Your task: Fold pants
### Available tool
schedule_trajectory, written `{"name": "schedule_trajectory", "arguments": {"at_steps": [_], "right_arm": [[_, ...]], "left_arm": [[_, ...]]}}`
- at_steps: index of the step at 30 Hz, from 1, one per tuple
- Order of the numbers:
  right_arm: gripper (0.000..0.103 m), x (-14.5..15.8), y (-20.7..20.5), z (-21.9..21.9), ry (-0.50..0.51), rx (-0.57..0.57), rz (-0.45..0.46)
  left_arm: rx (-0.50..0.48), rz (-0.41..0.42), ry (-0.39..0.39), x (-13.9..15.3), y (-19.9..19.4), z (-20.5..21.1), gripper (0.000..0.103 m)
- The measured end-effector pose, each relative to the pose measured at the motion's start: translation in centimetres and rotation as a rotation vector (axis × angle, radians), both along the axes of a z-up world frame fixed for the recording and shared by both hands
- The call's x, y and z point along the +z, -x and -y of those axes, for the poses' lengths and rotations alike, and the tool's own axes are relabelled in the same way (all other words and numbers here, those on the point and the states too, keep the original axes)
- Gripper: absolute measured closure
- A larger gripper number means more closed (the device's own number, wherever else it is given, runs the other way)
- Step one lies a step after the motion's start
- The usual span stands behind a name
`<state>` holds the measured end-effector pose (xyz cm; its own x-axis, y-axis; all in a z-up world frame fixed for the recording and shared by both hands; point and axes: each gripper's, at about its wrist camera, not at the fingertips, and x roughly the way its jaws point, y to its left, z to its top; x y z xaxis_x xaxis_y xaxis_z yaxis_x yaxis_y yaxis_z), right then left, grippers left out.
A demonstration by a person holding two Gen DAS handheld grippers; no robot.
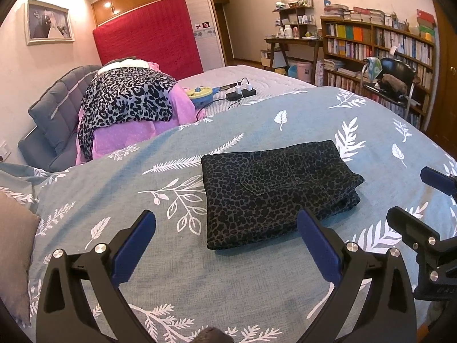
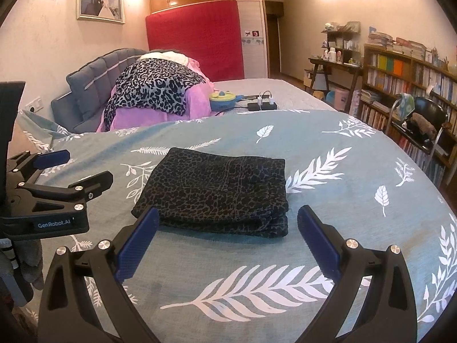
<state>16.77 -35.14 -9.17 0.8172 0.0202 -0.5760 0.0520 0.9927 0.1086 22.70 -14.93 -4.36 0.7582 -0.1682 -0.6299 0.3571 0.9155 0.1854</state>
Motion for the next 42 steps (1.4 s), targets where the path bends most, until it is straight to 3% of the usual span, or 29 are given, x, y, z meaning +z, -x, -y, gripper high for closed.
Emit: {"name": "schedule_trajectory", "arguments": {"at_steps": [42], "right_arm": [[0.004,-1.1,-1.3,0.5,0.003,-0.019,-0.033]], "left_arm": [[-0.009,0.009,-0.011,-0.4,0.1,0.2,0.005]]}}
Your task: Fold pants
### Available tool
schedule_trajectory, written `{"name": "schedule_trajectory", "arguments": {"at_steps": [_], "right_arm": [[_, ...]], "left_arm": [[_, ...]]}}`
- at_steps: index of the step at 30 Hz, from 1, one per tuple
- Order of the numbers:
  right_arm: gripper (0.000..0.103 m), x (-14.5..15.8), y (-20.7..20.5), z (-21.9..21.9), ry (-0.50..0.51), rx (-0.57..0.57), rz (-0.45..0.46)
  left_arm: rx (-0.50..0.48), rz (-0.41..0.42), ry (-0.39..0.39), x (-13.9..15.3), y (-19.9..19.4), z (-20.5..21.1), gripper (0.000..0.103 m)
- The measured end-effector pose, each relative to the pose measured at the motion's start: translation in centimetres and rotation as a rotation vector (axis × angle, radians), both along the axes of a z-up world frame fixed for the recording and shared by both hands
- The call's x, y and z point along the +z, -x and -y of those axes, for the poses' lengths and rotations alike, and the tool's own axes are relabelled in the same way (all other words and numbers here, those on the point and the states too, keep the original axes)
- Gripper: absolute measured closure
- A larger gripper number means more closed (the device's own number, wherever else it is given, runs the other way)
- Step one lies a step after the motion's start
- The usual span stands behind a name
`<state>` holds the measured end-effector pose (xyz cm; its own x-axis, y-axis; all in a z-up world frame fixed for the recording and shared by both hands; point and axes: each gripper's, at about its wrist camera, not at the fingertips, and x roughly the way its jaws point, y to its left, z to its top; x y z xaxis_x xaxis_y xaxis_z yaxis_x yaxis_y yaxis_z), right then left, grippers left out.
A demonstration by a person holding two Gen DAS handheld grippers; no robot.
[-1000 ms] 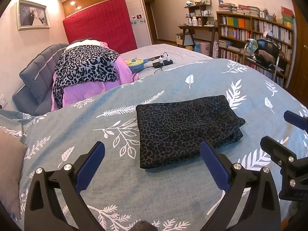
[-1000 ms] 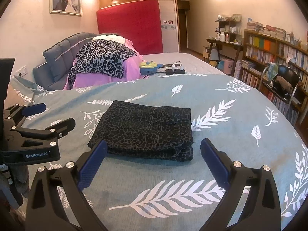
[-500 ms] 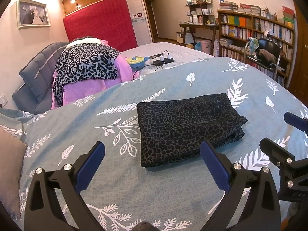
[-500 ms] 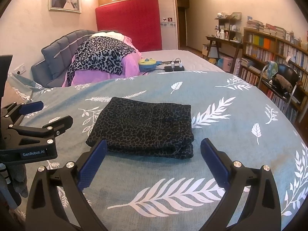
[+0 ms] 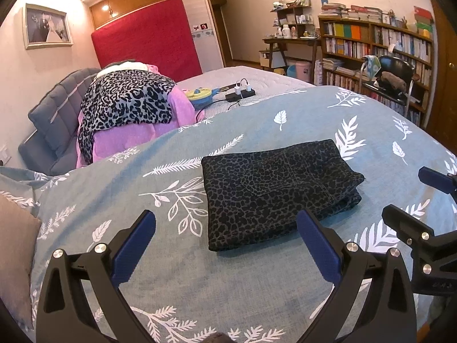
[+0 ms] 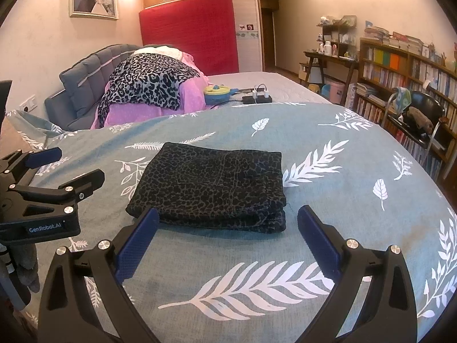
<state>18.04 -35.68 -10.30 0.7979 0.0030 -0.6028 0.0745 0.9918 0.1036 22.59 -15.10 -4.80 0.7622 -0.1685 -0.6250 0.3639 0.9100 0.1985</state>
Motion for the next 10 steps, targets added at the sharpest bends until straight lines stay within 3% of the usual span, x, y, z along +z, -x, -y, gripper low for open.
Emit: {"name": "schedule_trajectory", "arguments": {"at_steps": [6,10], "right_arm": [[0.004,-1.2,-0.2,0.3,-0.003,-0.007,-0.027],[0.004,-4.1,-0.6,1.4,-0.016,-0.04,-0.088]], "left_arm": [[0.033,-0.079,0.014,-1.4,-1.3,-0.7,0.005],[0.123,-0.189,0.002,-5.7,-3.5,-3.7,0.005]]}}
